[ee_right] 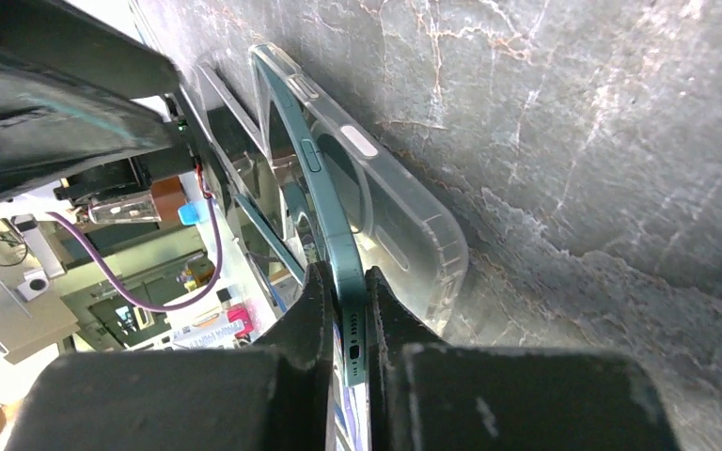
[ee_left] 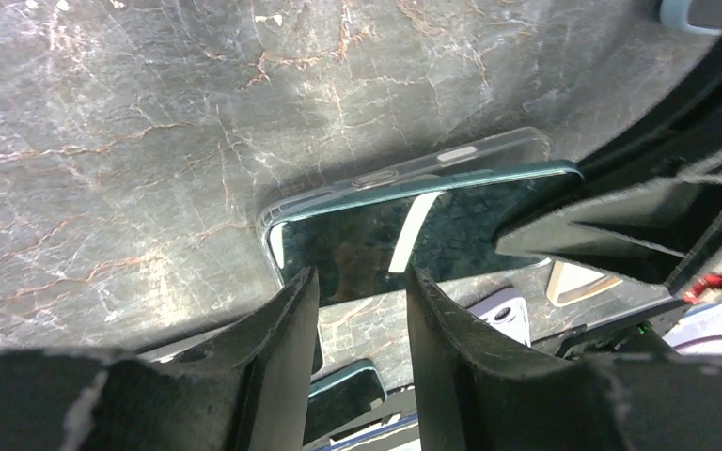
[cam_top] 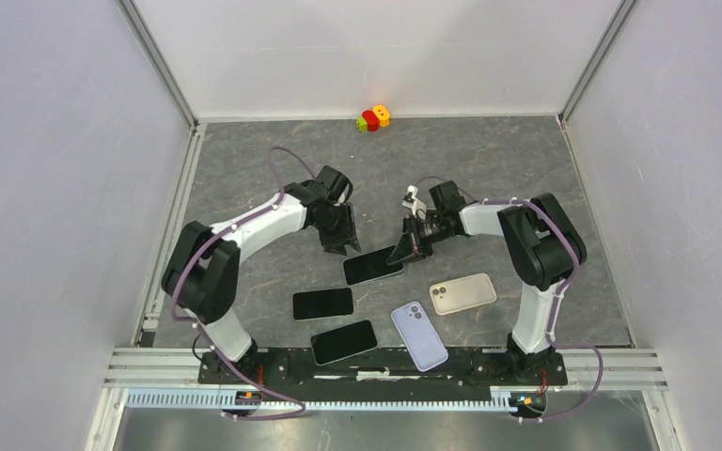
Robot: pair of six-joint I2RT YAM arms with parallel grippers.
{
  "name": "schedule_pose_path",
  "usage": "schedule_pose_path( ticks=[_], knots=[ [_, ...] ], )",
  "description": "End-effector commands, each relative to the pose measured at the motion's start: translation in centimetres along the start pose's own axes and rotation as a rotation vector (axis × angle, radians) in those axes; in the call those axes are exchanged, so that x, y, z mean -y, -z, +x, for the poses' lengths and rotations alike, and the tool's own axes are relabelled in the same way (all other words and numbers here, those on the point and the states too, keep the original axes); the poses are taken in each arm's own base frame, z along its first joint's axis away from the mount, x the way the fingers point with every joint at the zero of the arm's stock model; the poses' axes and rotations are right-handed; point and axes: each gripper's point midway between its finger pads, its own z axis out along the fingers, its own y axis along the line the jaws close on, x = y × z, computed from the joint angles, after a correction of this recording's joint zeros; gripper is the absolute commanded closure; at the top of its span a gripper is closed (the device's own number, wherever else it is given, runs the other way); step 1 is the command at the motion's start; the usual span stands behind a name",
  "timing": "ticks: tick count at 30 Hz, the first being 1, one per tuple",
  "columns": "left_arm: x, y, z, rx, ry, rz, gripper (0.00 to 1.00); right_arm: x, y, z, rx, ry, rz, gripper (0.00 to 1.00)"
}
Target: Put the phone into the phone case
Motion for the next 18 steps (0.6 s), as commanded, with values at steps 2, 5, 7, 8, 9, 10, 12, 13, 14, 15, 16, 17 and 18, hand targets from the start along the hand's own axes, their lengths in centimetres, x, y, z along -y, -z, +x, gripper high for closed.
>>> schedule_pose_path(
  ticks=[2, 5, 7, 8, 9, 10, 12, 13, 14, 15, 16, 17, 18],
  knots=[
    [1.2, 2.0, -0.2, 0.051, -0.073, 0.042, 0.56, 9.7, -0.9, 5.1, -0.117, -0.014, 0.419, 0.87],
    [2.7, 1.3, 0.6, 0.024, -0.074, 0.114, 0.6, 9.8, -1.0, 5.2, -0.124, -0.011, 0.421, 0.82],
    [3.5, 0.6, 1.4, -0.003, -0.075, 0.153, 0.61, 9.8, -1.0, 5.3, -0.125, -0.007, 0.42, 0.78],
    [3.8, 0.2, 1.8, -0.018, -0.072, 0.165, 0.62, 9.8, -1.0, 5.2, -0.125, -0.001, 0.422, 0.75],
    [4.0, -0.2, 2.1, -0.029, -0.071, 0.173, 0.62, 9.8, -1.0, 5.2, -0.125, 0.002, 0.426, 0.72],
    [4.0, -0.6, 2.4, -0.04, -0.063, 0.175, 0.63, 9.8, -1.0, 5.1, -0.124, 0.012, 0.43, 0.71],
    [3.9, -1.2, 2.9, -0.057, -0.057, 0.177, 0.64, 9.8, -0.8, 4.8, -0.122, 0.029, 0.444, 0.66],
    [3.7, -1.6, 3.1, -0.065, -0.053, 0.172, 0.64, 9.9, -0.7, 4.7, -0.123, 0.038, 0.452, 0.64],
    [3.5, -1.8, 3.2, -0.072, -0.05, 0.166, 0.65, 9.8, -0.7, 4.5, -0.123, 0.045, 0.458, 0.63],
    [3.3, -2.0, 3.4, -0.079, -0.051, 0.16, 0.65, 9.8, -0.5, 4.3, -0.12, 0.056, 0.469, 0.61],
    [3.1, -2.2, 3.5, -0.084, -0.05, 0.154, 0.65, 9.8, -0.5, 4.1, -0.12, 0.07, 0.478, 0.59],
    [2.9, -2.4, 3.6, -0.088, -0.048, 0.148, 0.66, 9.9, -0.4, 3.9, -0.122, 0.083, 0.493, 0.58],
    [2.7, -2.7, 3.7, -0.093, -0.046, 0.14, 0.66, 10.0, -0.2, 3.8, -0.124, 0.099, 0.512, 0.56]
  ],
)
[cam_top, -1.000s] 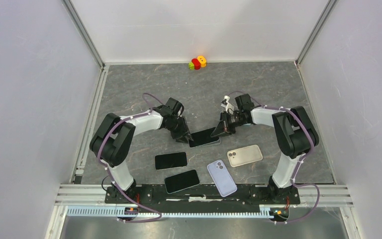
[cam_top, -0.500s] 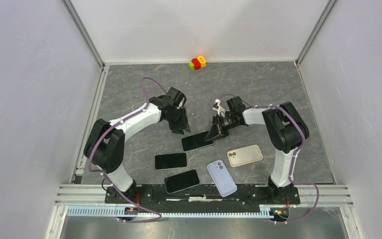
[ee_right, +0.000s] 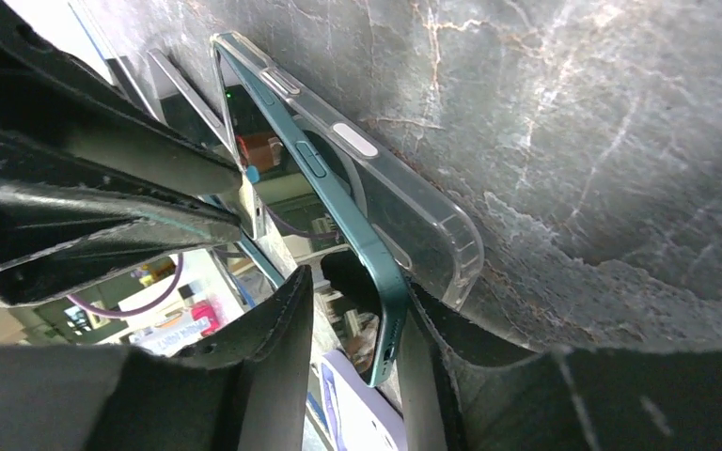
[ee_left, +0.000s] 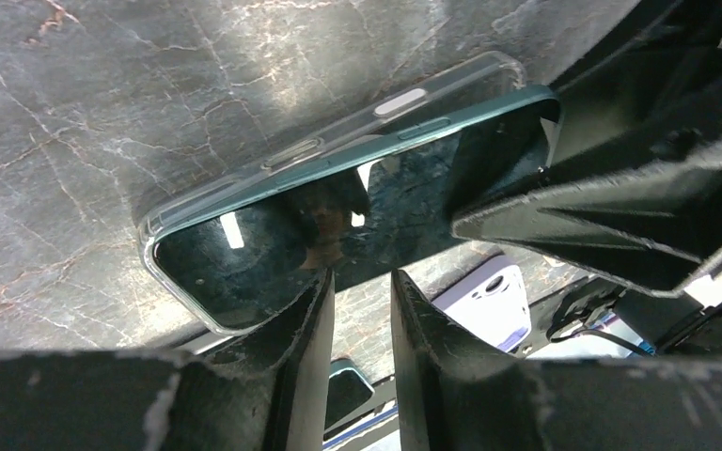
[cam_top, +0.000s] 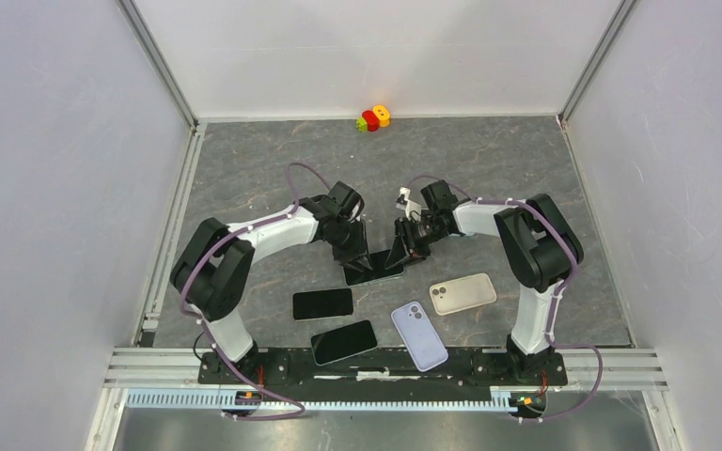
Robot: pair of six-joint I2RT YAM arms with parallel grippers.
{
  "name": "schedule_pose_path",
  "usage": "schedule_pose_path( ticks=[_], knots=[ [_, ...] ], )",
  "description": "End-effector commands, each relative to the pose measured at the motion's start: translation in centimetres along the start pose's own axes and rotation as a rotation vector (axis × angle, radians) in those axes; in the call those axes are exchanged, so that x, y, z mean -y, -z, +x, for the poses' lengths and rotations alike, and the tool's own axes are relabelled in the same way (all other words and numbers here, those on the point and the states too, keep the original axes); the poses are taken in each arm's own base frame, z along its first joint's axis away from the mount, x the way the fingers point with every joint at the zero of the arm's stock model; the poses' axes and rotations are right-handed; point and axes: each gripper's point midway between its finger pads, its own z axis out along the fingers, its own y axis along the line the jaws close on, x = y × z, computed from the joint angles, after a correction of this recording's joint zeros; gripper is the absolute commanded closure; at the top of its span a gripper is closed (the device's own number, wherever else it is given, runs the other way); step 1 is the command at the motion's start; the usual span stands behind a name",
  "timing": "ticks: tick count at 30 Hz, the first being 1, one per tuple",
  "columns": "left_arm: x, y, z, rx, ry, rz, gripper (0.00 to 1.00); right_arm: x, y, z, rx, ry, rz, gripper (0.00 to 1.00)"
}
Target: Put the phone into the phone case
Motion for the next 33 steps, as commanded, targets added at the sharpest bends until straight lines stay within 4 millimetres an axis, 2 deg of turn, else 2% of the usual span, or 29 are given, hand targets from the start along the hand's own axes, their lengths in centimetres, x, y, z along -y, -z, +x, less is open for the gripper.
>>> schedule_pose_path(
  ticks=[1, 12, 19, 24, 29, 33],
  knots=[
    [0.0, -0.9, 0.2, -0.015, 0.027, 0.017, 0.67, 9.5, 0.0, 3.7, -0.104, 0.061, 0.454, 0.54],
    [-3.8, -2.4, 2.0, -0.065, 0.111, -0.108, 0.78, 10.6, 2.3, 3.5, -0.121, 0.147, 0.597, 0.32],
    [-4.6, -2.5, 2.0, -0.06, 0.141, -0.116, 0.81, 11.3, 4.0, 3.1, -0.122, 0.19, 0.693, 0.27],
    [-4.9, -2.4, 1.9, -0.057, 0.158, -0.114, 0.82, 11.1, 5.0, 2.2, -0.103, 0.213, 0.731, 0.29],
    [-4.7, -2.3, 1.5, -0.048, 0.15, -0.107, 0.82, 10.8, 5.3, 1.4, -0.093, 0.238, 0.744, 0.44],
    [-3.8, -2.2, 0.8, -0.044, 0.121, -0.079, 0.8, 11.0, 5.1, 1.7, -0.115, 0.254, 0.767, 0.52]
  ],
)
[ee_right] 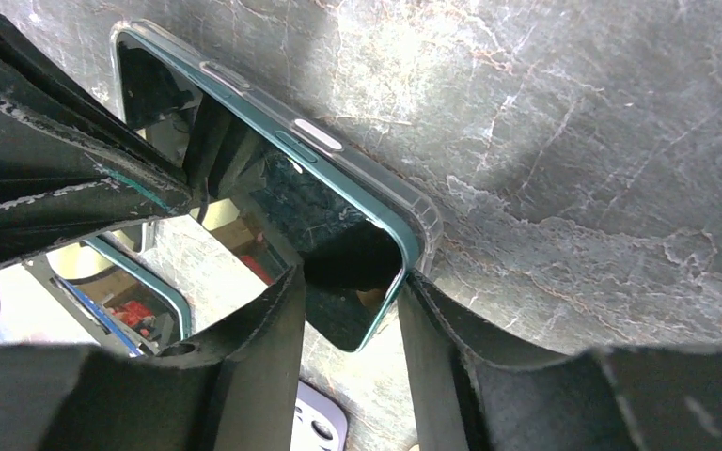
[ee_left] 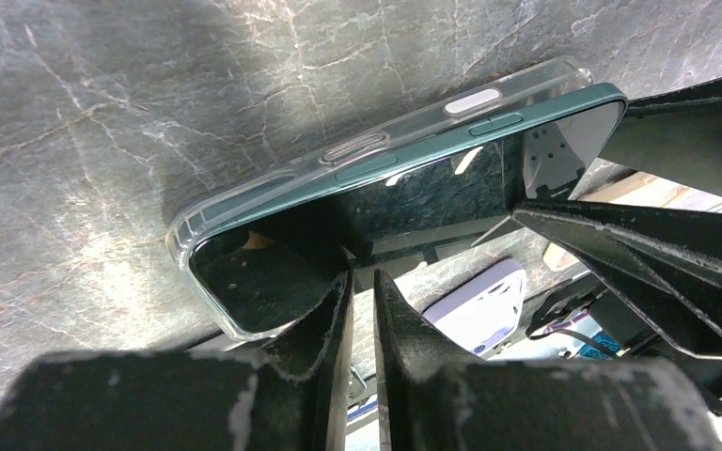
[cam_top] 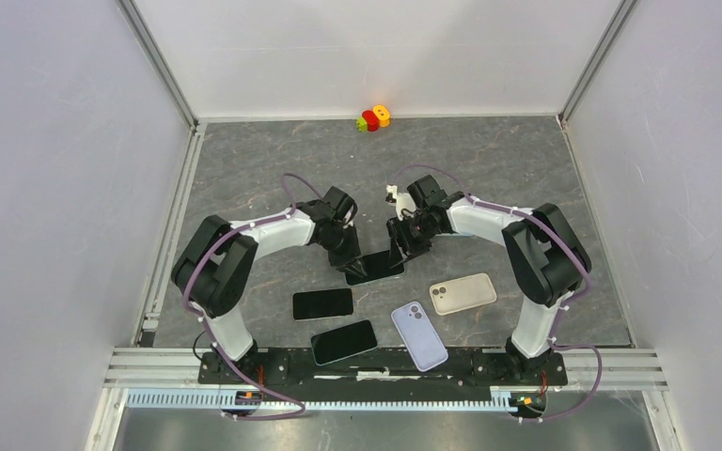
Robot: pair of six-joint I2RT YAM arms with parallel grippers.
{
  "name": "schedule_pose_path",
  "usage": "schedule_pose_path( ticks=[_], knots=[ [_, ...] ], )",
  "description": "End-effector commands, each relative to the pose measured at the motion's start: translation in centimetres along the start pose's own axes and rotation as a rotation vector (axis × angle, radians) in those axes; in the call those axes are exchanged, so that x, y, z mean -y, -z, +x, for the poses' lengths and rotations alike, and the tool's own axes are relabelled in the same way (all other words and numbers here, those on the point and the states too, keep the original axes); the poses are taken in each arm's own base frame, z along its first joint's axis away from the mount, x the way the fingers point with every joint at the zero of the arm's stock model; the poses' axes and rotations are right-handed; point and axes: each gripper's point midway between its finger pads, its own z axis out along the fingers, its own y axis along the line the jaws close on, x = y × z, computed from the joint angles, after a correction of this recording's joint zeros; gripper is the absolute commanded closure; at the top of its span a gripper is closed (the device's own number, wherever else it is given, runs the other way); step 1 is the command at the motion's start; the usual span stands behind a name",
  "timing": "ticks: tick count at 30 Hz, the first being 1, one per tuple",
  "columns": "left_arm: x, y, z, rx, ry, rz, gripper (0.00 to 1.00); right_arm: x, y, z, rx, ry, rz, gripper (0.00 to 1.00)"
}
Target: Put the phone into the phone case
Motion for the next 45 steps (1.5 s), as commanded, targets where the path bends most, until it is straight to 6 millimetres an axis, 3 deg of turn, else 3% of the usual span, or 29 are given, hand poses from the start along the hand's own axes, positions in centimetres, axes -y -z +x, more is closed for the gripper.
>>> schedule_pose_path(
  ticks=[1, 8, 12, 16, 19, 29, 45],
  knots=[
    [-1.4, -0.8, -0.8, 0.02, -0.003, -0.065, 0.78, 9.4, 0.1, 5.4, -0.193, 0.042, 0.412, 0.54],
    [1.3, -1.5, -1.6, 0.005, -0.033, -0.01, 0.73, 8.2, -1.1, 6.2, -0.23, 0.069, 0.374, 0.67],
    [2.2, -2.1, -1.9, -0.003, -0.042, -0.004, 0.73, 7.8, -1.4, 6.5, -0.243, 0.077, 0.361, 0.67],
    [0.9, -2.3, -1.9, -0.008, -0.035, -0.061, 0.75, 7.5, -1.0, 6.4, -0.248, 0.081, 0.355, 0.66],
    [-0.1, -2.7, -1.5, -0.025, -0.019, -0.092, 0.77, 6.9, -0.5, 5.9, -0.233, 0.077, 0.34, 0.59],
    [-2.3, -3.1, -1.0, -0.046, 0.02, -0.145, 0.83, 3.6, 1.7, 2.9, -0.129, 0.069, 0.243, 0.45],
    [-2.2, -3.2, -0.9, -0.055, 0.016, -0.141, 0.83, 0.5, 5.0, -0.7, 0.02, 0.005, 0.01, 0.52]
  ],
)
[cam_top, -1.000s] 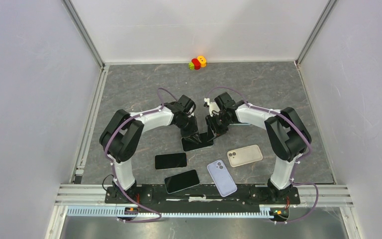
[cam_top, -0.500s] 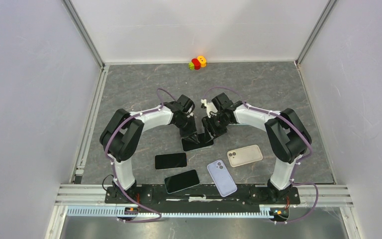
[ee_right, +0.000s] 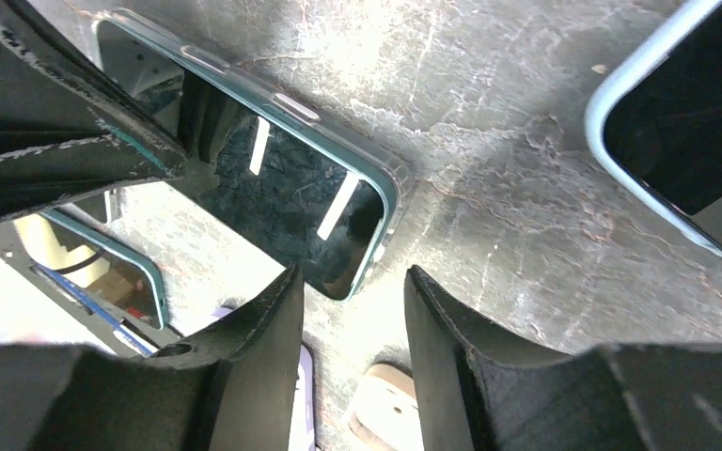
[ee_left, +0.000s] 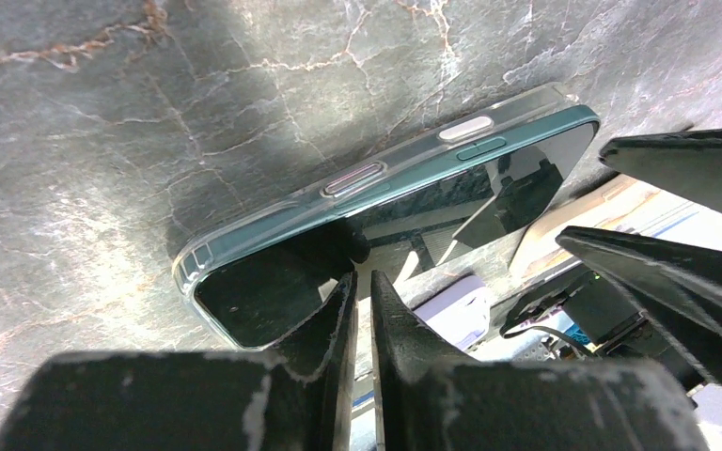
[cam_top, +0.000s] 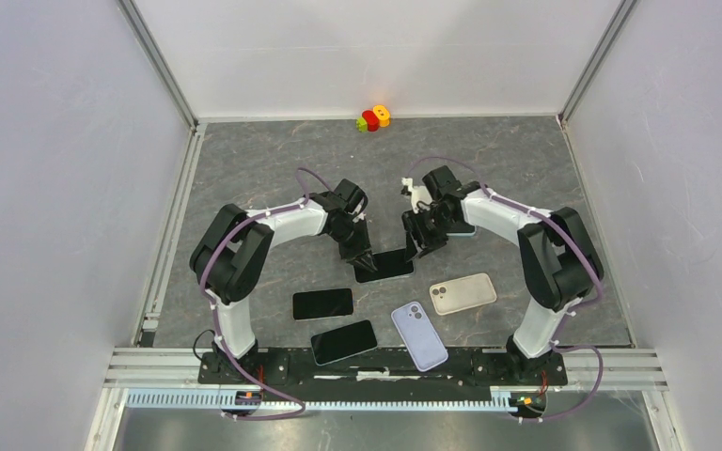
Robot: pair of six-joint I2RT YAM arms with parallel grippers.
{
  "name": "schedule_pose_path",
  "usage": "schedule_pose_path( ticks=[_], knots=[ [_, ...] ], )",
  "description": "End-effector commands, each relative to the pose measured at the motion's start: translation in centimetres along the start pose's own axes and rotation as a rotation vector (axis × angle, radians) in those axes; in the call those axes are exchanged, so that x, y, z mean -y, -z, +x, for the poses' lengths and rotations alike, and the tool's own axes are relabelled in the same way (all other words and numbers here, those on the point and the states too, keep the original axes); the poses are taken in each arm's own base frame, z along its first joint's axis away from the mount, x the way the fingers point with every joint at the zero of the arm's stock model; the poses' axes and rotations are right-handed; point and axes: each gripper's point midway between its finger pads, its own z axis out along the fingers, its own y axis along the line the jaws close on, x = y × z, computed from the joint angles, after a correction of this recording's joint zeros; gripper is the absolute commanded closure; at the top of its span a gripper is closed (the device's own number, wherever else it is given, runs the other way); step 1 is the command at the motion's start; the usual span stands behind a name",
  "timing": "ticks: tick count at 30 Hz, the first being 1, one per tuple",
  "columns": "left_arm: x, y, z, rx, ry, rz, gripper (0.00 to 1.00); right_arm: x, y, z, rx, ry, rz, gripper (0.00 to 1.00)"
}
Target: Put the phone into the phone case
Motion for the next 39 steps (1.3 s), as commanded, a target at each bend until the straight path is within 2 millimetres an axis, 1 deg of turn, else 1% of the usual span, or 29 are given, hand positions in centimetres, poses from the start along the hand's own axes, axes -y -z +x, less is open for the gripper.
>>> schedule_pose_path(
  ticks=[1, 2, 4, 7, 9, 12, 17, 23, 26, 31, 35, 39],
  knots=[
    [-4.5, -1.8, 0.2, 0.002, 0.021, -0.162, 0.83, -1.2, 2.1, -1.0, 0.053, 0.022, -0.082, 0.55],
    [-4.6, -1.8, 0.2, -0.001, 0.021, -0.163, 0.83, -1.4, 2.2, -1.0, 0.054, 0.012, -0.096, 0.57],
    [-4.6, -1.9, 0.3, -0.003, 0.023, -0.164, 0.83, -1.0, 2.4, -0.9, 0.052, -0.002, -0.086, 0.64],
    [-4.6, -1.9, 0.3, -0.003, 0.022, -0.164, 0.83, 0.0, 2.6, -0.7, 0.049, -0.011, -0.035, 0.68],
    [-4.5, -1.8, 0.2, -0.002, 0.021, -0.159, 0.83, 0.4, 2.7, -0.6, 0.051, -0.014, -0.022, 0.68],
    [-4.1, -1.7, 0.1, 0.002, 0.013, -0.149, 0.83, 0.4, 2.4, -0.2, 0.045, -0.036, -0.062, 0.67],
    [-2.7, -1.3, -0.5, 0.012, -0.012, -0.115, 0.8, 0.2, 1.2, 1.0, 0.034, -0.094, -0.155, 0.65],
    [-0.8, -1.3, -0.8, 0.013, -0.043, -0.077, 0.78, 0.3, -0.6, 3.4, -0.015, -0.147, -0.226, 0.64],
    [-0.3, -1.6, -0.6, 0.001, -0.056, -0.071, 0.77, 0.9, -1.2, 4.0, -0.027, -0.156, -0.209, 0.65],
    [0.6, -2.6, -0.1, -0.026, -0.077, -0.068, 0.76, 2.6, -2.4, 5.1, -0.056, -0.153, -0.137, 0.67],
    [1.1, -3.3, 0.1, -0.047, -0.096, -0.08, 0.76, 3.5, -3.0, 5.2, -0.058, -0.16, -0.097, 0.67],
    [1.3, -3.9, 0.2, -0.062, -0.109, -0.091, 0.76, 4.5, -3.5, 4.9, -0.057, -0.167, -0.054, 0.68]
  ],
)
